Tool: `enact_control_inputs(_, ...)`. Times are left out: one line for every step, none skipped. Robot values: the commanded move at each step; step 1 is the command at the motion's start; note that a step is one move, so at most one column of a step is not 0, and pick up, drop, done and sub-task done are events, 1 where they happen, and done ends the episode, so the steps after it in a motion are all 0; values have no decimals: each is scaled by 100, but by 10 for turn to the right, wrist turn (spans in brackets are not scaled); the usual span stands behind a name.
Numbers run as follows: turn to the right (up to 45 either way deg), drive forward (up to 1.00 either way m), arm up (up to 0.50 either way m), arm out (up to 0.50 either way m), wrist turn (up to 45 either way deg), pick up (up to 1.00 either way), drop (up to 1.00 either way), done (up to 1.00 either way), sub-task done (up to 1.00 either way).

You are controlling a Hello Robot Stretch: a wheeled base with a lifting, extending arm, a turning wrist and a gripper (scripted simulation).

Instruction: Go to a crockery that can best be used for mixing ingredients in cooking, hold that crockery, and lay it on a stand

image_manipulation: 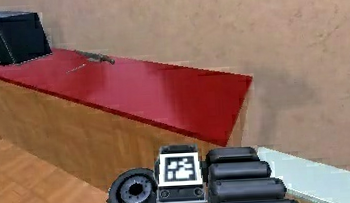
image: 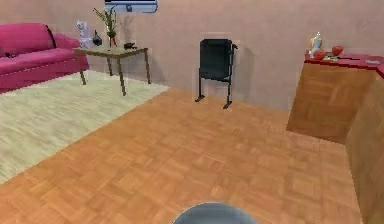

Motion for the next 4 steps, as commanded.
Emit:
enact_control_inputs(-450, 0, 0, 0, 0, 0, 0, 0, 0)
enact_control_inputs(-450, 0, 0, 0, 0, 0, 0, 0, 0)
enact_control_inputs(-120, 0, 0, 0, 0, 0, 0, 0, 0)
enact_control_inputs(0, 100, 0, 0, 0, 0, 0, 0, 0)
